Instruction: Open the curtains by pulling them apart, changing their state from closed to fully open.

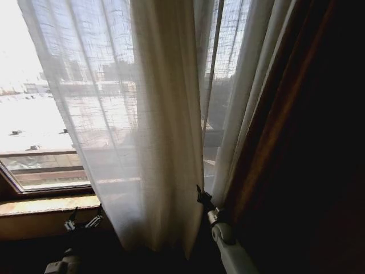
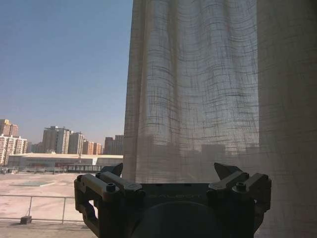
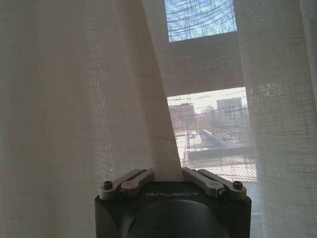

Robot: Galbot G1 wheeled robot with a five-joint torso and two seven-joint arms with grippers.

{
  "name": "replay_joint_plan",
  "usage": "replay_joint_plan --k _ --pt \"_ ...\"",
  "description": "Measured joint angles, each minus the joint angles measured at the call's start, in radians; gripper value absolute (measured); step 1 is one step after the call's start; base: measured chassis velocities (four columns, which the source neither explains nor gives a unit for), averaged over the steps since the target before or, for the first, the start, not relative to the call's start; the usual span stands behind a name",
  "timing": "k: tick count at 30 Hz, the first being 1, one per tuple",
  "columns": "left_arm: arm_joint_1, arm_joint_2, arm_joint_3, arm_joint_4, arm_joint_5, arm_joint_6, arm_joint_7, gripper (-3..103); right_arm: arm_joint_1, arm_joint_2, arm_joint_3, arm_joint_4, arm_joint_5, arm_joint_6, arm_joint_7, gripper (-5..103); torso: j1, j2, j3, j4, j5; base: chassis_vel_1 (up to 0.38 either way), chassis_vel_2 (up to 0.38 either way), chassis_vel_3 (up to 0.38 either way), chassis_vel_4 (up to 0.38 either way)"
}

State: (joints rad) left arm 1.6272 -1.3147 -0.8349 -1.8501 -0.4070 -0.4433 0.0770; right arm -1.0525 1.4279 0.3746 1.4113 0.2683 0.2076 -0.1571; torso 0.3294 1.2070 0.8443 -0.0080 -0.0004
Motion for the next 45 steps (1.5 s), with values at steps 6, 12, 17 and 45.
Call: replay_joint_plan --k 6,12,17,45 --pt "0.0 0.0 0.0 0.0 0.0 0.0 0.001 100 0.005 0.0 -0.007 -0.002 -0.027 0.01 0.016 0 0.0 0.0 0.0 -0.0003 0.0005 -0.277 -0.262 0.283 0.277" --pt "0.0 0.0 0.0 0.0 0.0 0.0 0.001 100 0.016 -0.002 -0.012 -0.02 -0.065 0.02 0.018 0 0.0 0.0 0.0 -0.0003 0.0005 -0.062 -0.07 0.066 0.052" --pt "0.0 0.0 -0.001 0.0 0.0 0.0 0.001 100 0.039 -0.006 -0.016 -0.057 -0.095 0.021 0.053 0 0.0 0.0 0.0 0.0001 -0.0003 0.031 0.035 -0.034 -0.016" --pt "0.0 0.0 0.0 0.0 0.0 0.0 0.0 100 0.05 -0.088 0.142 0.001 -0.051 -0.135 0.398 0 0.0 0.0 0.0 -0.0002 0.0002 0.002 0.002 -0.002 -0.002"
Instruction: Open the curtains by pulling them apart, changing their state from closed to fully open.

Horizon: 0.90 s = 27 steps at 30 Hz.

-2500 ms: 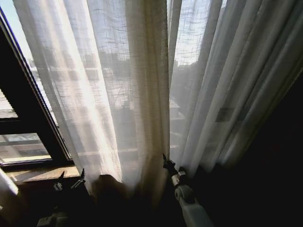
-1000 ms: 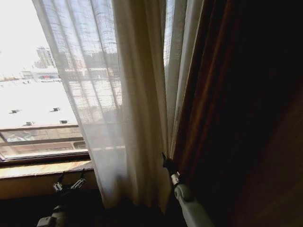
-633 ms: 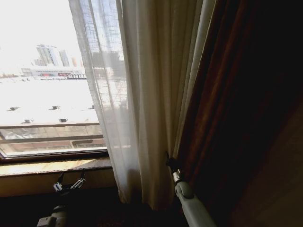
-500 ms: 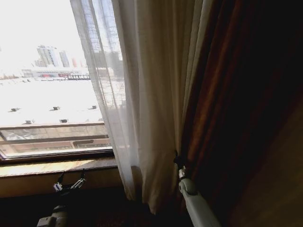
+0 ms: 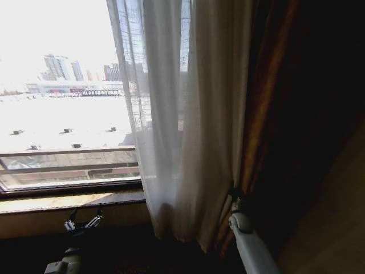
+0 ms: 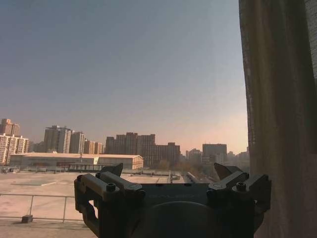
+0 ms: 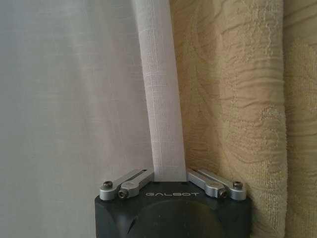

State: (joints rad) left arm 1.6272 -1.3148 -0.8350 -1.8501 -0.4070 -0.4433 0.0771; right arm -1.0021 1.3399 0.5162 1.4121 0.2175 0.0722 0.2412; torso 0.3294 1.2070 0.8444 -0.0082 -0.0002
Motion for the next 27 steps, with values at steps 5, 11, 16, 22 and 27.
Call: replay_joint_plan --k 5,11,16,22,27 --pt "0.0 0.0 0.0 0.0 0.0 0.0 0.0 100 -0.082 -0.026 -0.04 0.142 0.078 -0.045 -0.132 10 0.0 0.0 0.0 0.0001 0.0 0.0 0.0 0.0 0.0" --pt "0.0 0.0 0.0 0.0 0.0 0.0 0.0 100 -0.164 -0.056 -0.067 0.241 0.129 -0.051 -0.196 33 0.0 0.0 0.0 0.0001 -0.0001 0.0 0.0 0.0 0.0" --pt "0.0 0.0 0.0 0.0 0.0 0.0 0.0 100 -0.214 -0.063 -0.066 0.306 0.166 -0.027 -0.225 48 0.0 0.0 0.0 0.0001 -0.0002 0.0 0.0 0.0 0.0" --pt "0.0 0.0 0.0 0.0 0.0 0.0 0.0 100 -0.278 -0.059 -0.054 0.367 0.133 -0.006 -0.284 71 0.0 0.0 0.0 0.0 -0.0002 0.0 0.0 0.0 0.0" --pt "0.0 0.0 0.0 0.0 0.0 0.0 0.0 100 -0.306 -0.053 -0.048 0.383 0.104 0.02 -0.295 93 0.0 0.0 0.0 0.0001 0.0 0.0 0.0 0.0 0.0"
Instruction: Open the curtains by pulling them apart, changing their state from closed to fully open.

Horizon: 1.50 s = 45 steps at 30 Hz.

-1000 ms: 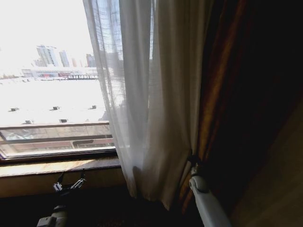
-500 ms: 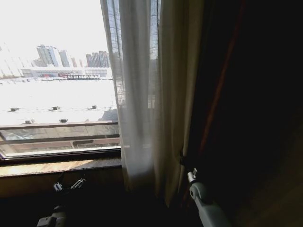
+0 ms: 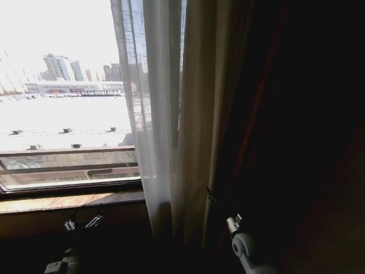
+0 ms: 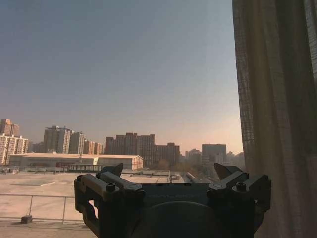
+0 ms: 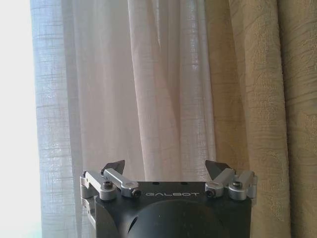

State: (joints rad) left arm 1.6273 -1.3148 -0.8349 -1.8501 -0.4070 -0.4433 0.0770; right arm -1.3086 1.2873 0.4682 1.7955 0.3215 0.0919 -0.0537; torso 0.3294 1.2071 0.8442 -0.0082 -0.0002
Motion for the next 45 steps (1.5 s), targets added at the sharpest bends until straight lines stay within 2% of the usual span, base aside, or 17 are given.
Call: replay_joint_plan --k 6,25,30,33,36,39,45 --pt "0.0 0.0 0.0 0.0 0.0 0.0 0.0 100 -0.017 -0.001 0.006 0.015 -0.01 0.009 -0.01 100 0.0 0.0 0.0 0.0 0.0 0.042 0.041 -0.035 -0.042" --pt "0.0 0.0 0.0 0.0 0.0 0.0 0.0 100 -0.009 -0.014 0.011 0.001 -0.01 0.028 -0.046 100 0.0 0.0 0.0 0.0001 -0.0004 0.25 0.238 -0.249 -0.243" --pt "0.0 0.0 0.0 0.0 0.0 0.0 0.0 100 0.02 -0.006 -0.006 -0.034 0.004 0.083 -0.02 100 0.0 0.0 0.0 0.0002 0.0006 0.338 0.378 -0.349 -0.366" --pt "0.0 0.0 0.0 0.0 0.0 0.0 0.0 100 0.028 -0.004 -0.011 -0.044 0.0 0.096 -0.02 100 0.0 0.0 0.0 0.0001 -0.0003 0.301 0.328 -0.331 -0.328" --pt "0.0 0.0 -0.001 0.0 0.0 0.0 -0.001 100 0.036 -0.001 -0.011 -0.055 -0.004 0.1 -0.052 100 0.0 0.0 0.0 0.0004 -0.0008 0.205 0.157 -0.207 -0.166" --pt "0.0 0.0 -0.001 0.0 0.0 0.0 -0.002 100 0.041 0.002 -0.006 -0.067 -0.012 0.096 -0.125 100 0.0 0.0 0.0 0.0003 -0.0005 0.094 0.031 -0.043 -0.078" --pt "0.0 0.0 0.0 0.0 0.0 0.0 -0.001 100 0.053 0.013 -0.029 -0.082 -0.005 0.089 -0.123 100 0.0 0.0 0.0 -0.0001 0.0009 -0.022 -0.004 0.021 0.003"
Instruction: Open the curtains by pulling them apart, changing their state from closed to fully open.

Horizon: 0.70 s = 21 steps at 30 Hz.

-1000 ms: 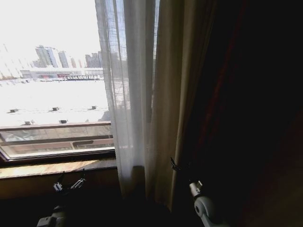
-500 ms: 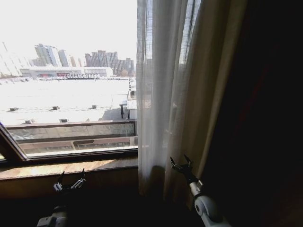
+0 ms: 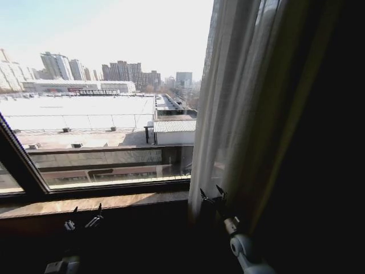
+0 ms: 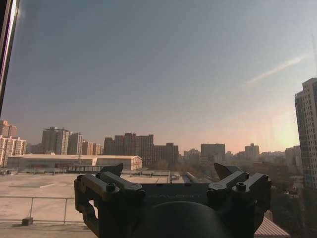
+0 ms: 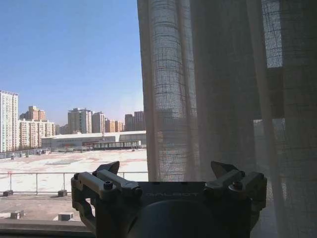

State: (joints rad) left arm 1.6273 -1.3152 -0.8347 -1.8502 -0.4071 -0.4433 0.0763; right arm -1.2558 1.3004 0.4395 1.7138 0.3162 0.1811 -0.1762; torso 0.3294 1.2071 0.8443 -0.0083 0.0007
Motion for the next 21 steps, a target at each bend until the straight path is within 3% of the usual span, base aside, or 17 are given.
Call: replay_joint_plan --k 13,21 --pt "0.0 0.0 0.0 0.0 0.0 0.0 0.0 100 0.02 0.004 -0.024 -0.012 0.004 -0.003 0.015 100 0.0 0.0 0.0 0.0003 -0.0013 -0.103 0.115 0.093 -0.104" --pt "0.0 0.0 0.0 0.0 0.0 0.0 0.0 100 0.039 0.008 -0.043 -0.016 -0.024 0.004 0.117 100 0.001 -0.001 0.0 0.0001 -0.0012 -0.225 0.201 0.223 -0.214"
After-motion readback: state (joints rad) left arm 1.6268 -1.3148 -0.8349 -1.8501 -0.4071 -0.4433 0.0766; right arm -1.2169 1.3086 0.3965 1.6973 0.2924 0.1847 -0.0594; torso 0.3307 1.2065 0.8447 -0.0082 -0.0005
